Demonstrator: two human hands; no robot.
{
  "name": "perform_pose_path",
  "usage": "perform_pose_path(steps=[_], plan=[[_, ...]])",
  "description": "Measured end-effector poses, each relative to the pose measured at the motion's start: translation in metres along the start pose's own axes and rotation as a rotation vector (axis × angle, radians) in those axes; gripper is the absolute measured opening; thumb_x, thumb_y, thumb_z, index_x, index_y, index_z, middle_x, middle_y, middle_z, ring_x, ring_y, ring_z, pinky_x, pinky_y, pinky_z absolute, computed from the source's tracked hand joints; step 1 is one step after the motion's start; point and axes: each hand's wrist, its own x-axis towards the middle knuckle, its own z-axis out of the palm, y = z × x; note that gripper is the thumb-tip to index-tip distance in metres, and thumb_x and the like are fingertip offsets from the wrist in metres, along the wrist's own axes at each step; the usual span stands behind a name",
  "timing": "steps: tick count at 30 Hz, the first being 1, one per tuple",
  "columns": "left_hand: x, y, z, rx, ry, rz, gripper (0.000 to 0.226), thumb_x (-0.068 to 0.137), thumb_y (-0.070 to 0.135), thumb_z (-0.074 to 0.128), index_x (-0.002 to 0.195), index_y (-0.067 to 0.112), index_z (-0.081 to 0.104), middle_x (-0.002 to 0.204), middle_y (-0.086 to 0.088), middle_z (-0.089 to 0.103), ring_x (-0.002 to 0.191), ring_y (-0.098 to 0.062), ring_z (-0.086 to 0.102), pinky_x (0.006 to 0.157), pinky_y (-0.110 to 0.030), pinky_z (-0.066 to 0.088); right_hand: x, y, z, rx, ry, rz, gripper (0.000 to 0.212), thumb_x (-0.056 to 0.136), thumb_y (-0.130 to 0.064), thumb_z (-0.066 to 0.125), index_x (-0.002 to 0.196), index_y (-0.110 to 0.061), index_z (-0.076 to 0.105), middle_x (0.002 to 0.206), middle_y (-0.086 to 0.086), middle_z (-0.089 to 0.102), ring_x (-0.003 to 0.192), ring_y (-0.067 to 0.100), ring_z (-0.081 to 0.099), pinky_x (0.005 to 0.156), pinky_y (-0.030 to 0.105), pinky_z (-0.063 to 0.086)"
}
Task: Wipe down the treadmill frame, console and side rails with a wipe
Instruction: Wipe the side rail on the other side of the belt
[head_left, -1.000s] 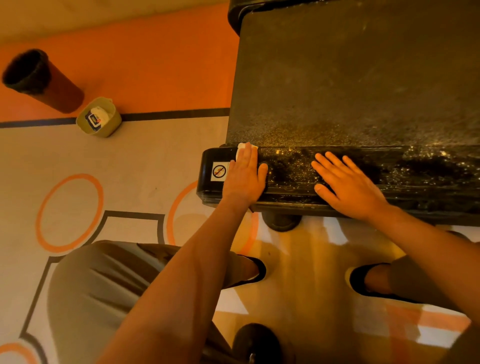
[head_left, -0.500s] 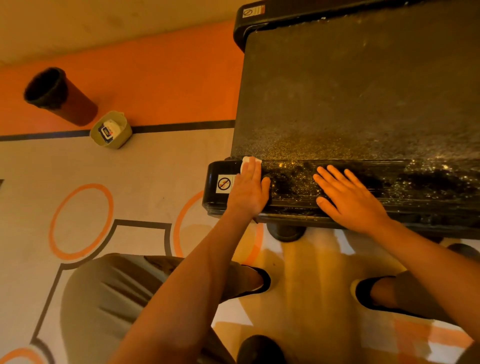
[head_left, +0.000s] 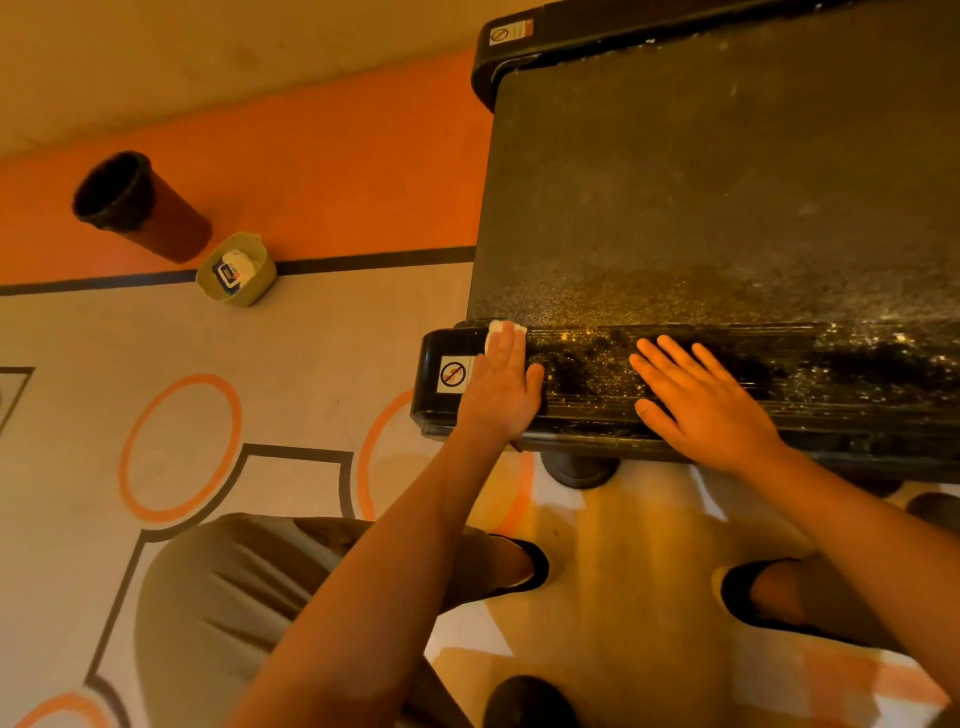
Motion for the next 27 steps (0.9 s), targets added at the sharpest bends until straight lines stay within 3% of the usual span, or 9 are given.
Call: perform_pose_path(steps=[3, 11, 14, 18, 23, 27], plan=[[0.001, 0.003, 0.000, 0.002, 0.004, -0.006, 0.063, 0.107, 0.037, 0.033, 0.160, 0.009, 0.014, 0.167, -0.012, 0.011, 0.153, -0.029, 0.014, 0.123, -0.048, 0.019, 0.000, 0.000, -0.001, 0.016, -0.007, -0.004, 0.071, 0.099, -0.057, 0.008, 0.158, -0.020, 0.018, 0.165, -0.001, 0.011, 0.153, 0.019, 0.003, 0.125, 0.044, 0.006], [-0.084, -0.005, 0.013, 0.002, -0.055, 0.004, 0.063, 0.107, 0.040, 0.021, 0.161, 0.014, 0.004, 0.169, -0.006, -0.001, 0.155, -0.022, -0.001, 0.123, -0.037, 0.002, -0.001, -0.003, -0.006, 0.019, -0.016, 0.012, 0.070, 0.099, -0.056, 0.010, 0.157, -0.018, 0.023, 0.164, 0.002, 0.017, 0.153, 0.020, 0.007, 0.124, 0.045, 0.009], [-0.078, -0.005, 0.010, 0.047, -0.049, 0.015, 0.065, 0.104, 0.043, 0.018, 0.161, 0.012, 0.010, 0.169, -0.009, 0.005, 0.155, -0.023, 0.003, 0.125, -0.046, 0.012, -0.001, -0.002, -0.006, 0.028, -0.007, 0.005, 0.071, 0.098, -0.056, 0.010, 0.157, -0.018, 0.022, 0.165, 0.001, 0.016, 0.153, 0.020, 0.007, 0.125, 0.045, 0.009], [-0.073, -0.008, 0.002, 0.059, -0.087, 0.037, 0.061, 0.108, 0.041, 0.024, 0.161, 0.015, 0.011, 0.169, -0.006, 0.006, 0.155, -0.021, 0.003, 0.123, -0.053, 0.012, -0.001, 0.000, -0.004, 0.078, -0.011, 0.000, 0.070, 0.098, -0.057, 0.012, 0.158, -0.021, 0.019, 0.165, -0.001, 0.011, 0.153, 0.017, 0.002, 0.124, 0.043, 0.003], [-0.067, -0.022, -0.016, -0.027, -0.029, 0.046, 0.058, 0.110, 0.038, 0.026, 0.161, 0.014, 0.013, 0.169, -0.004, 0.006, 0.155, -0.020, 0.004, 0.124, -0.047, 0.010, 0.001, -0.034, -0.011, 0.236, 0.056, 0.129, 0.056, 0.105, -0.034, 0.036, 0.155, -0.012, 0.030, 0.165, 0.008, 0.019, 0.154, 0.023, 0.009, 0.122, 0.045, -0.002], [-0.050, -0.053, -0.029, 0.005, 0.027, -0.087, 0.054, 0.110, 0.030, 0.027, 0.159, 0.011, 0.017, 0.169, -0.008, 0.007, 0.155, -0.026, 0.004, 0.124, -0.047, 0.012, 0.003, -0.112, -0.011, 0.322, 0.060, 0.053, 0.056, 0.104, -0.023, 0.043, 0.156, -0.009, 0.027, 0.165, 0.009, 0.019, 0.154, 0.023, 0.010, 0.124, 0.038, 0.006]])
